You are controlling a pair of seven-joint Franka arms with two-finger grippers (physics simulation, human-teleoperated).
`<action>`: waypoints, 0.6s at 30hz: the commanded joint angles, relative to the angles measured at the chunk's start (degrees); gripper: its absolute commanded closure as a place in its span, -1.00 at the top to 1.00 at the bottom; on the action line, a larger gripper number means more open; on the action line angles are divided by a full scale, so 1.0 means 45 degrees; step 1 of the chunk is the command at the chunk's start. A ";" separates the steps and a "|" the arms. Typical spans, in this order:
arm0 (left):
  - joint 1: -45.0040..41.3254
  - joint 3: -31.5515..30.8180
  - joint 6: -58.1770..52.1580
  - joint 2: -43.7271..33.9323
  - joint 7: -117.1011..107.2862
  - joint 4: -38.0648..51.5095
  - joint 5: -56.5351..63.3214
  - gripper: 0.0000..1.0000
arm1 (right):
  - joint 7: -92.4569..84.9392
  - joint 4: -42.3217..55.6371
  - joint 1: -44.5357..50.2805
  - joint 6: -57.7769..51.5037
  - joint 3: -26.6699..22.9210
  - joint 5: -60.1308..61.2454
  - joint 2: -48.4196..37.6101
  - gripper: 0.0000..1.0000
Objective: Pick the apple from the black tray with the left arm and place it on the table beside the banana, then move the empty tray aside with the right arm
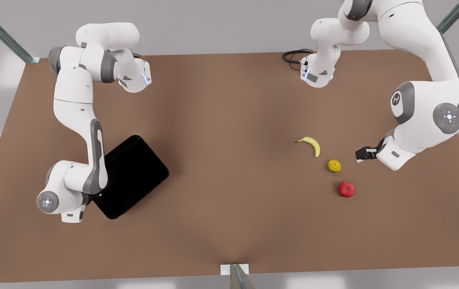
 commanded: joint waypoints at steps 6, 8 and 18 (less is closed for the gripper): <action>0.0013 -0.0002 -0.0057 -0.0001 0.0401 0.0023 0.0177 1.00 | -0.2168 0.0033 0.0002 0.0195 -0.0004 0.0027 -0.0037 1.00; -0.0006 -0.0002 -0.0057 -0.0001 0.0401 0.0062 0.0177 1.00 | -0.2441 0.0033 0.0002 0.0000 -0.0102 0.0007 -0.0270 1.00; -0.0026 -0.0002 -0.0057 0.0019 0.0479 0.0199 0.0197 1.00 | 0.5798 0.0131 0.0646 -0.5448 0.2300 -0.1535 -0.7379 1.00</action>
